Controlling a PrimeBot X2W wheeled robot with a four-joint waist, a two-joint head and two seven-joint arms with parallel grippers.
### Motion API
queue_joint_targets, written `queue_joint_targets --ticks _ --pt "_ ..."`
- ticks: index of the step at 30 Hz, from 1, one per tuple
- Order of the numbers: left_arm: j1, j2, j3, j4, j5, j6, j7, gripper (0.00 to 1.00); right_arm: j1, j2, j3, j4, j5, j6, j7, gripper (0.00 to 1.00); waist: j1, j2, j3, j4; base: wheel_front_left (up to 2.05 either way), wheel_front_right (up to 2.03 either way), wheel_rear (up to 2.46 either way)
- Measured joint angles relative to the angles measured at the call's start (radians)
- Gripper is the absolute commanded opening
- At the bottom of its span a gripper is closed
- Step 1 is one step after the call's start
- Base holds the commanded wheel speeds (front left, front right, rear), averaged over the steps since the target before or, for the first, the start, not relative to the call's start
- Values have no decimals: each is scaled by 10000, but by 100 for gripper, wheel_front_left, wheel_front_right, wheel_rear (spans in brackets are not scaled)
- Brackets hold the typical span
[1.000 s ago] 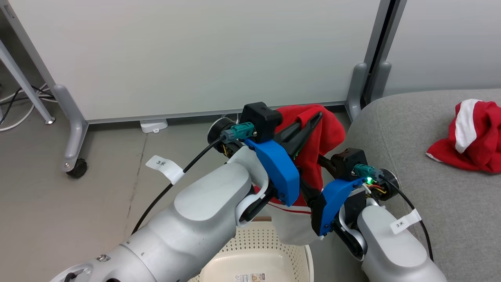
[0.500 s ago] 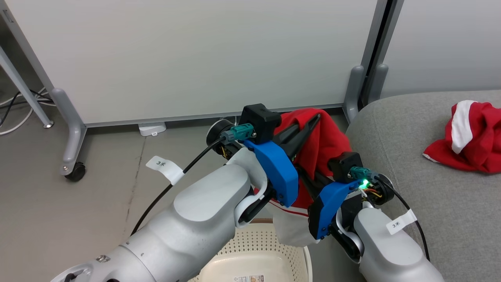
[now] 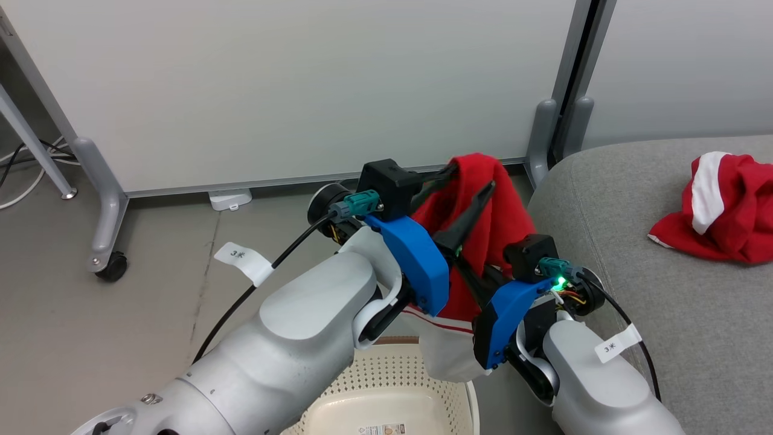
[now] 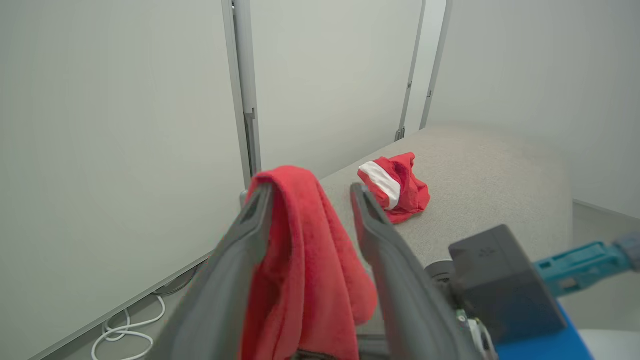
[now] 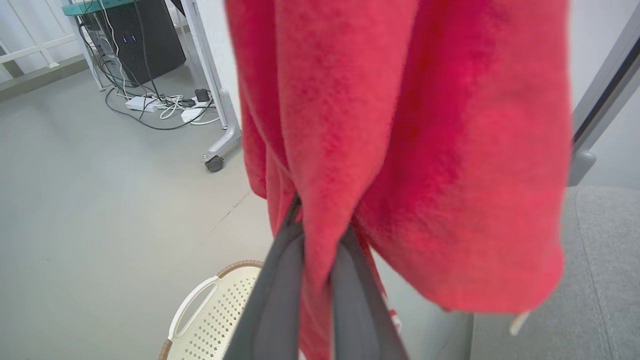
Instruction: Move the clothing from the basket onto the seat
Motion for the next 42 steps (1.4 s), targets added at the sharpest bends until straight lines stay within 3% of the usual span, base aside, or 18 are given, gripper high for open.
queue_joint_targets --ticks 6,12,20,21,24,32,42 --pt "206 322 92 4 46 54 -138 100 -4 0 46 -38 13 0 -92 0 -1 0 43 -59 0 0 0" --pt "1009 1116 734 -391 58 142 -320 100 -4 0 -33 -322 -54 0 -186 0 -1 0 196 -183 0 0 0" --pt "2808 2426 2755 -1942 1348 631 -347 100 221 0 -288 -1229 -408 -2 -184 0 0 0 480 -449 0 0 0" --pt "3532 2675 3568 -2537 1741 849 -349 100 424 0 -362 -1569 -570 0 -128 0 -1 0 541 -600 0 0 0" --pt "4594 2932 4773 -3465 2493 1028 -349 100 662 2 -552 -2140 -828 0 -4 0 0 0 670 -914 0 0 0" --pt "7402 2836 7710 -5346 4178 1208 -351 100 1774 0 -1582 -3831 -1546 0 464 0 0 0 949 -1862 0 0 0" --pt "9240 2259 9344 -6134 5394 980 -351 100 3166 -6 -2594 -5823 -1942 0 1147 0 -1 0 1304 -3324 0 0 0"
